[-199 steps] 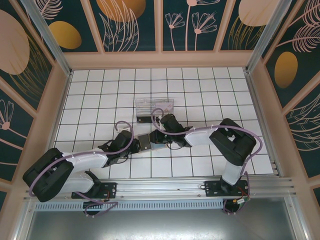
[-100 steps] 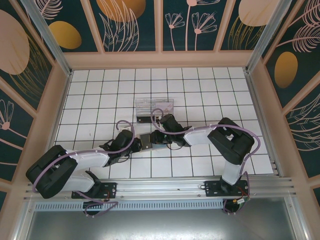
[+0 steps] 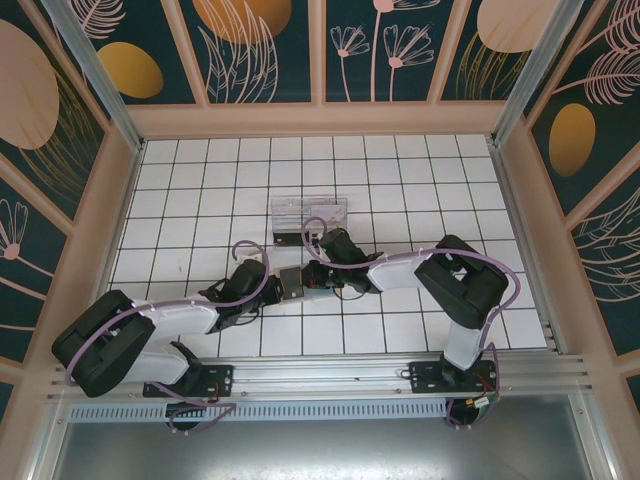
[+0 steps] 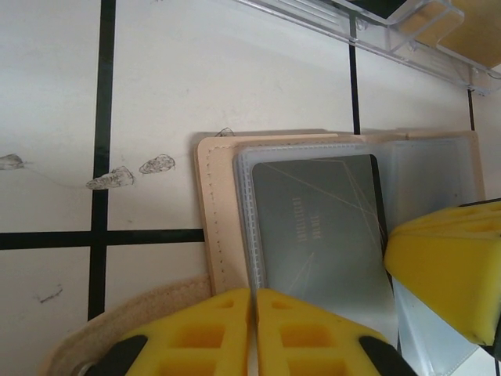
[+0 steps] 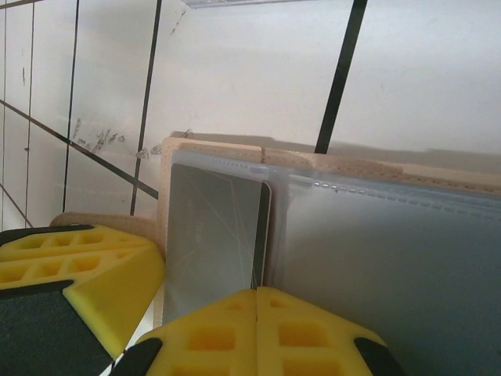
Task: Take the credit cards out of the card holder
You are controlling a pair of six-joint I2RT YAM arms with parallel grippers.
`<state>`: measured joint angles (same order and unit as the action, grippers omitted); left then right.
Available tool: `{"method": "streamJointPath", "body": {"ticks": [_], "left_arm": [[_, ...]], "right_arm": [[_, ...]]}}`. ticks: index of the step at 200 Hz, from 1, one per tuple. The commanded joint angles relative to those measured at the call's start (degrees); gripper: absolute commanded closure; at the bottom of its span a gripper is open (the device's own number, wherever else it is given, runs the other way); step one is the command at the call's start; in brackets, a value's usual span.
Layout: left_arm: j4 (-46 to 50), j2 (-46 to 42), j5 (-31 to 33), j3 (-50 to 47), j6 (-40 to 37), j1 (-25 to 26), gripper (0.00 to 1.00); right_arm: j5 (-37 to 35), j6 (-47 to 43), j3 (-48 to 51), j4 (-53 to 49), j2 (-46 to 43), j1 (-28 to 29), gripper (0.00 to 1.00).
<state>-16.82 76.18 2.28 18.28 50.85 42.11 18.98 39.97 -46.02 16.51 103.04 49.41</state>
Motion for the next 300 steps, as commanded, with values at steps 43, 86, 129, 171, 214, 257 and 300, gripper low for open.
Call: {"method": "streamJointPath", "body": {"ticks": [43, 86, 129, 171, 214, 257, 300], "left_arm": [[4.08, 0.17, 1.32, -1.1, 0.38, 0.07, 0.92], [3.9, 0.13, 1.06, -1.23, 0.21, 0.05, 0.92], [3.2, 0.41, 0.35, -1.14, 0.13, -0.04, 0.93], [2.9, 0.62, -0.06, -1.02, 0.06, 0.0, 0.93], [2.17, 1.16, -0.7, -1.06, 0.08, 0.03, 0.93], [2.32, 0.86, -0.63, -1.14, 0.06, 0.0, 0.93], [2.58, 0.6, -0.32, -1.48, -0.14, 0.0, 0.94]], "right_arm": [[0.93, 0.11, 2.07, -0.84, -3.28, -1.94, 1.0], [0.64, 0.2, 2.67, -0.89, -3.96, -2.23, 1.0], [2.61, 1.23, 1.77, 0.39, -2.39, -2.12, 0.82], [4.68, 1.23, 0.08, 0.32, 0.2, -2.13, 0.79], [5.01, 1.47, -0.12, 0.6, 0.77, -2.03, 0.8], [5.1, 1.82, 0.36, 0.9, 0.63, -2.25, 1.0], [4.84, 2.0, 3.13, 1.07, -2.32, -4.34, 1.0]]}}
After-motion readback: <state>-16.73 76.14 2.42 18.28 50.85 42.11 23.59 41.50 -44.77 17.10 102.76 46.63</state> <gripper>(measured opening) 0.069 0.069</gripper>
